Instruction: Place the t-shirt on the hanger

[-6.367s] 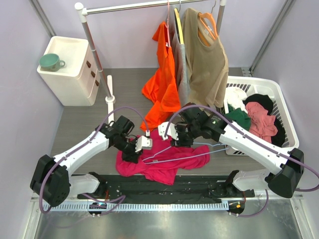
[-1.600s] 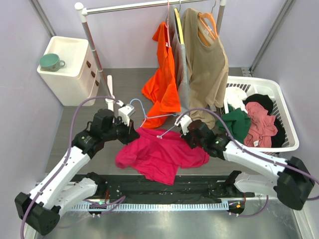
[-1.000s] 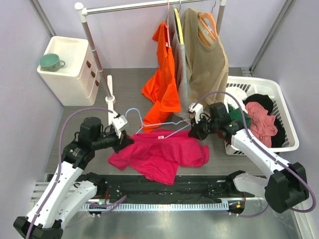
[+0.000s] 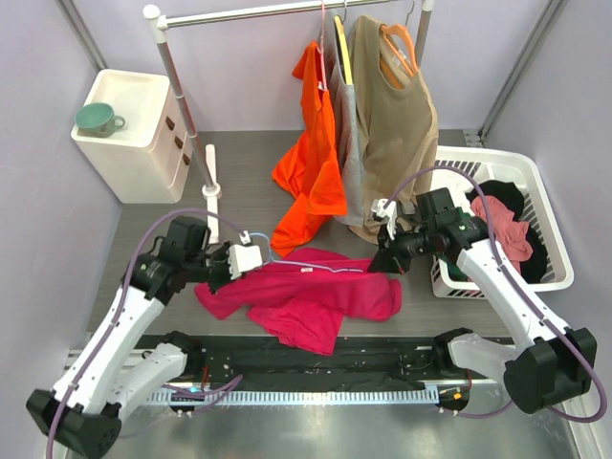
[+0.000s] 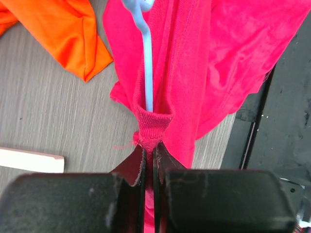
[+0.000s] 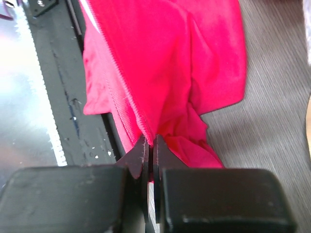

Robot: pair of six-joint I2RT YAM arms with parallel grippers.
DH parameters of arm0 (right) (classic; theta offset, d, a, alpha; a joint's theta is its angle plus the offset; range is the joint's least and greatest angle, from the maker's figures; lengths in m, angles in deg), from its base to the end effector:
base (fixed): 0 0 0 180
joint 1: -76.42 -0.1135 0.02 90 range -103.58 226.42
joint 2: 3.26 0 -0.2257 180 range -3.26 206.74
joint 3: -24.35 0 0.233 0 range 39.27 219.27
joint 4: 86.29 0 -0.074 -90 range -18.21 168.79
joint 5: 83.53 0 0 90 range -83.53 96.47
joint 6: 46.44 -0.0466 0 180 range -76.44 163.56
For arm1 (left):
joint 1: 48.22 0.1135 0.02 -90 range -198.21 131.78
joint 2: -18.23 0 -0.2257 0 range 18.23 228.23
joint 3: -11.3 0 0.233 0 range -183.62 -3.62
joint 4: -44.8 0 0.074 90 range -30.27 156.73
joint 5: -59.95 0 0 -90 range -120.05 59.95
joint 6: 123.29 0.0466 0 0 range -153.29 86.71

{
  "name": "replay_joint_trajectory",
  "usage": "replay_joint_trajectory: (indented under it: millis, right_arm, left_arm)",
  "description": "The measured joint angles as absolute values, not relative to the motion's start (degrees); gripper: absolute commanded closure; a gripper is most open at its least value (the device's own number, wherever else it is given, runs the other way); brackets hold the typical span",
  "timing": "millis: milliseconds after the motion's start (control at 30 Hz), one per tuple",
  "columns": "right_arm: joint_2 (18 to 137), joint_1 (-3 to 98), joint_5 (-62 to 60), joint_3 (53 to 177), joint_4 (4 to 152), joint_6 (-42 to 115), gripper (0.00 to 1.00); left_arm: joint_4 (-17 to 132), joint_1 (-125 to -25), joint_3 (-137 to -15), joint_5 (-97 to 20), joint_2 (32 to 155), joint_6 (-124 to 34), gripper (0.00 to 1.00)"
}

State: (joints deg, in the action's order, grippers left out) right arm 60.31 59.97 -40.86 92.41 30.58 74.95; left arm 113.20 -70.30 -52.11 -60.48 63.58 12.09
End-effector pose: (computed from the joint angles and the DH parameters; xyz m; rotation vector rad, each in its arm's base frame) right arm 0.1886 0.0914 0.2437 -1.2149 2.0273 0.9337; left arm 0.1355 -0.0804 0.2584 1.4829 1.8097 -0.4507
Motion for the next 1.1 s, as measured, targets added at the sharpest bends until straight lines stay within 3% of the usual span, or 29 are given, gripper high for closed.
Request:
replay_joint_trajectory:
  millis: [300, 500, 633, 767, 933, 1000, 1100]
  right_arm:
    - [61.2, 55.4, -39.6, 100.0, 28.2, 73.3, 0.94]
    - [61.2, 48.2, -35.2, 103.9, 26.0, 72.4, 0.37]
    - [61.1, 48.1, -30.6, 107.8, 22.5, 73.5, 0.12]
    - [60.1, 48.1, -27.6, 111.5, 19.7, 74.9, 0.13]
    - [58.6, 48.1, -27.3, 116.4, 16.7, 77.6, 0.4]
    - [59.0, 47.7, -27.4, 117.9, 16.2, 78.2, 0.47]
    - [60.8, 45.7, -27.8, 119.7, 15.5, 79.1, 0.49]
  left_arm:
    - [111.8, -82.9, -61.1, -56.5, 75.1, 7.6, 1.0]
    - [109.2, -84.7, -65.7, -56.1, 77.6, 3.5, 1.0]
    - [108.7, -84.7, -66.0, -56.2, 73.5, 2.7, 1.0]
    - [108.9, -84.7, -66.1, -57.1, 68.6, 1.6, 1.0]
    - [108.9, -84.7, -66.5, -58.2, 67.2, -0.3, 1.0]
    - [109.0, -84.7, -67.0, -58.5, 68.0, -1.0, 1.0]
    - [109.0, -84.7, -68.6, -58.7, 69.6, -1.8, 1.0]
